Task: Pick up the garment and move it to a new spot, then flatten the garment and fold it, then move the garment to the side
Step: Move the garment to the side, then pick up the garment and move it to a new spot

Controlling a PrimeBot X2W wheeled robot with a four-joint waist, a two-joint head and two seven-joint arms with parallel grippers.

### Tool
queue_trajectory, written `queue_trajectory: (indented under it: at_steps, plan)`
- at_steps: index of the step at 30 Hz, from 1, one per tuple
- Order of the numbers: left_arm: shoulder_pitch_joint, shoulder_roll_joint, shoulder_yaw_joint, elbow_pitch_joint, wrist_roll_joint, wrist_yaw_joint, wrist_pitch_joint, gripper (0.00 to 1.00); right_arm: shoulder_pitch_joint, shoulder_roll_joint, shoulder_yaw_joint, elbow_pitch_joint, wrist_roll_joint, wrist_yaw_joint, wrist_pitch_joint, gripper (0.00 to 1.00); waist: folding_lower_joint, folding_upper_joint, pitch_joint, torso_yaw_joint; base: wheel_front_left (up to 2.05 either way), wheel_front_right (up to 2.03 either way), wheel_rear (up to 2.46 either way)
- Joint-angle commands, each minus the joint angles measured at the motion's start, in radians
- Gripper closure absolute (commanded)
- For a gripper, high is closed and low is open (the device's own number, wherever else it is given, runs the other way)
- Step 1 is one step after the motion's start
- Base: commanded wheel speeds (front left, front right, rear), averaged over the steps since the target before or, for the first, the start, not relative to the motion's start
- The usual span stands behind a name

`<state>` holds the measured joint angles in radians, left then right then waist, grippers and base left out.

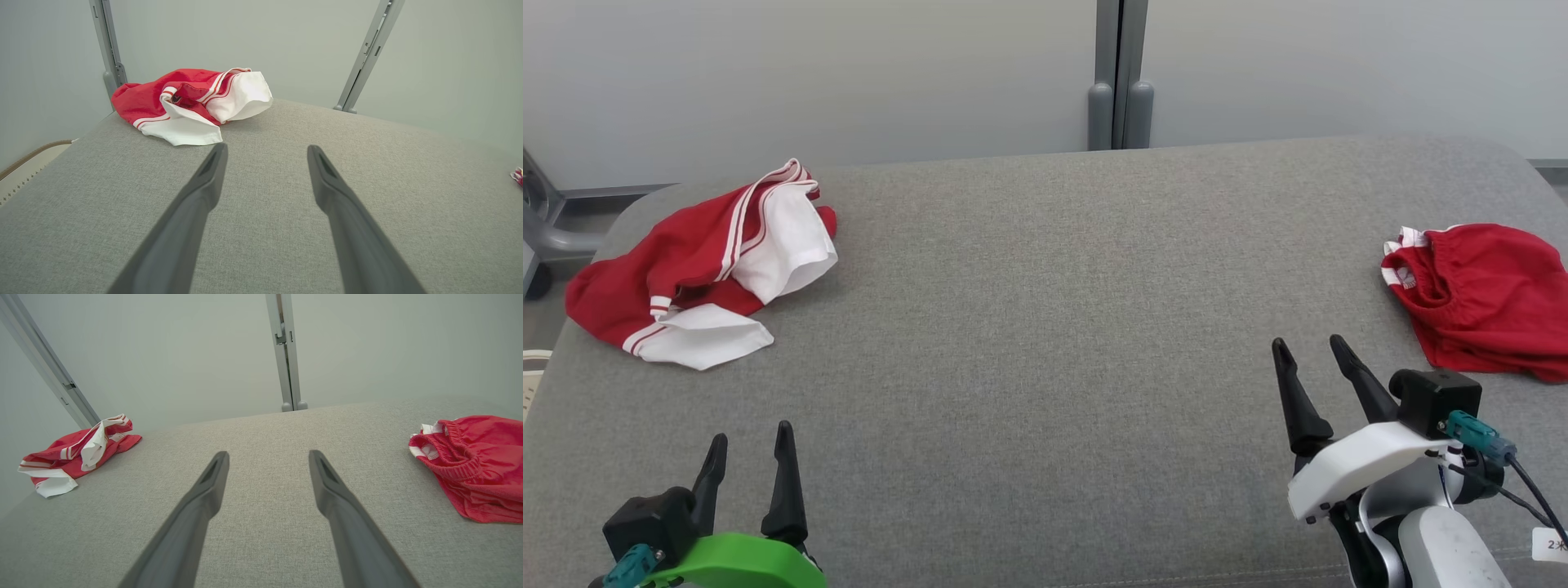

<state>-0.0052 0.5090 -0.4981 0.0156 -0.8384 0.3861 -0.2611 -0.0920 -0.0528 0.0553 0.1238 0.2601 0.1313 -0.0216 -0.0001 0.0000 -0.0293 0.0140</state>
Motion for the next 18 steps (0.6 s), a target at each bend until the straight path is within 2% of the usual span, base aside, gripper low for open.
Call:
queue_trajectory:
  at_steps: [1,18]
  plan:
    - [0.002,-0.003,-0.001,0.005,0.011,-0.005,-0.004,0.0,0.013,0.0,0.0,-0.009,0.0,-0.001,0.004,0.0,0.0001,0.0,-0.001,0.001,0.0,0.0,0.0]
    - [-0.025,-0.007,-0.016,0.039,0.027,-0.021,-0.004,0.0,0.027,0.002,0.007,-0.021,0.017,-0.001,0.013,0.0,0.0001,0.0,-0.008,0.001,0.0,0.0,0.0]
